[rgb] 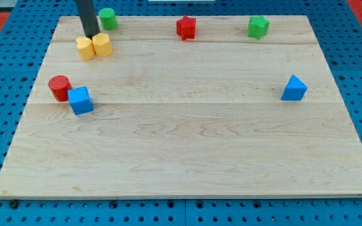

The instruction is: Slide the yellow hexagon to the center

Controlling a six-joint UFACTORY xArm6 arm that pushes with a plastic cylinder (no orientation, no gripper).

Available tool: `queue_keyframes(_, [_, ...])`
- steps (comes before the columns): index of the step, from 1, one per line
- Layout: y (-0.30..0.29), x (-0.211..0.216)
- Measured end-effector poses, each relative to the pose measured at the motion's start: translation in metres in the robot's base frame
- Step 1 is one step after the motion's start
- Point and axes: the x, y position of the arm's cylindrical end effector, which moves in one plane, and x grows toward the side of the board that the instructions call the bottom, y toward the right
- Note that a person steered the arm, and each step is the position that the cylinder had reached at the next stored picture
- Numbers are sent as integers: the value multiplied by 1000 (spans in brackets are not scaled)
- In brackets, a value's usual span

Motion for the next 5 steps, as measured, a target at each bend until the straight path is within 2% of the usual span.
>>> queue_keyframes(2, [20,35])
queue_keyframes(3, [34,17])
queue_keyframes(5, [189,75])
